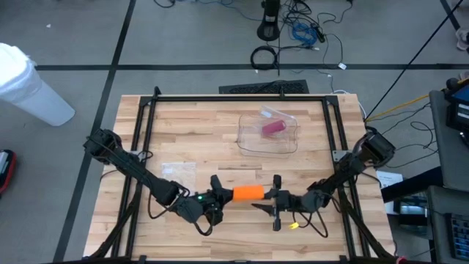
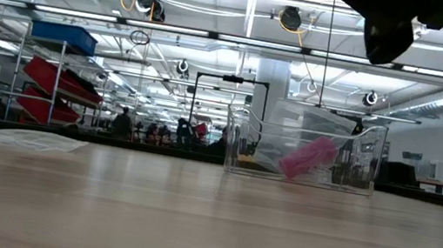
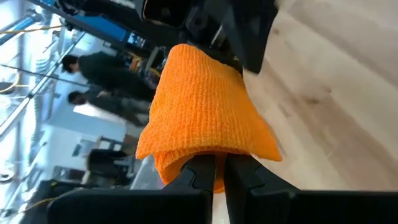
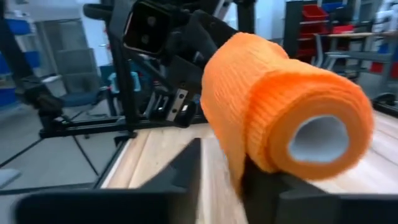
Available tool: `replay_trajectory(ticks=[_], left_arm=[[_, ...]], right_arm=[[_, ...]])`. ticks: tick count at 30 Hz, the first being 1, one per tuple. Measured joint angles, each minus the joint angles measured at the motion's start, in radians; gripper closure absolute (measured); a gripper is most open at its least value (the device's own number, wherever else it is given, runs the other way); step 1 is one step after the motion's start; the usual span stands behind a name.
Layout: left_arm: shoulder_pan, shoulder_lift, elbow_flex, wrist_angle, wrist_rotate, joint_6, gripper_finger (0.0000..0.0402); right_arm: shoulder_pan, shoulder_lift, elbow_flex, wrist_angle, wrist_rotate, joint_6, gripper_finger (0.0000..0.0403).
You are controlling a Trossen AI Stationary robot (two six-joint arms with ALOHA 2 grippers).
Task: Roll bandage
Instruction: Roll the orange bandage
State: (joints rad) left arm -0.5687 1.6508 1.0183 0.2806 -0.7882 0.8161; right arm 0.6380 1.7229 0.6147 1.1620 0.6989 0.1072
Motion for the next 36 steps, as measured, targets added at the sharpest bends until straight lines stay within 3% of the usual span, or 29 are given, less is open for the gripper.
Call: replay_trajectory(ticks=[4,9,13,20,24,28,31,36], left_arm=[[0.000,0.000,0.000,0.005,0.029,-0.019,0.0388],[0.000,0.000,0.000,0.005,0.006,-0.051,0.0388],[0.000,0.000,-0.001,0.006,-0.097,-0.076,0.0388],[0.016,0.000,-0.001,0.021,-0.052,-0.078,0.0388],[0.013,0.001,-0.001,0.062,0.020,-0.078,0.0388],[-0.003,0.001,-0.001,0.050,-0.003,-0.068,0.0388],[-0.009,0.001,-0.001,0.047,-0.024,-0.068,0.0388],[-0.022,0.001,-0.001,0.046,-0.028,-0.084,0.0388]], right_arm=[[-0.009,0.000,0.000,0.000,-0.020,-0.036,0.0392],[0.009,0.000,0.000,0.012,0.006,-0.056,0.0402],[0.033,0.000,0.000,0.008,-0.066,-0.042,0.0403],[0.049,0.000,0.001,0.010,-0.121,-0.003,0.0403],[0.021,0.000,0.001,-0.093,-0.066,0.067,0.0403],[0.001,0.000,0.001,-0.178,-0.039,0.156,0.0403],[0.010,-0.002,0.001,-0.165,-0.012,0.159,0.0403],[0.045,-0.042,0.001,-0.169,0.134,0.087,0.0403]])
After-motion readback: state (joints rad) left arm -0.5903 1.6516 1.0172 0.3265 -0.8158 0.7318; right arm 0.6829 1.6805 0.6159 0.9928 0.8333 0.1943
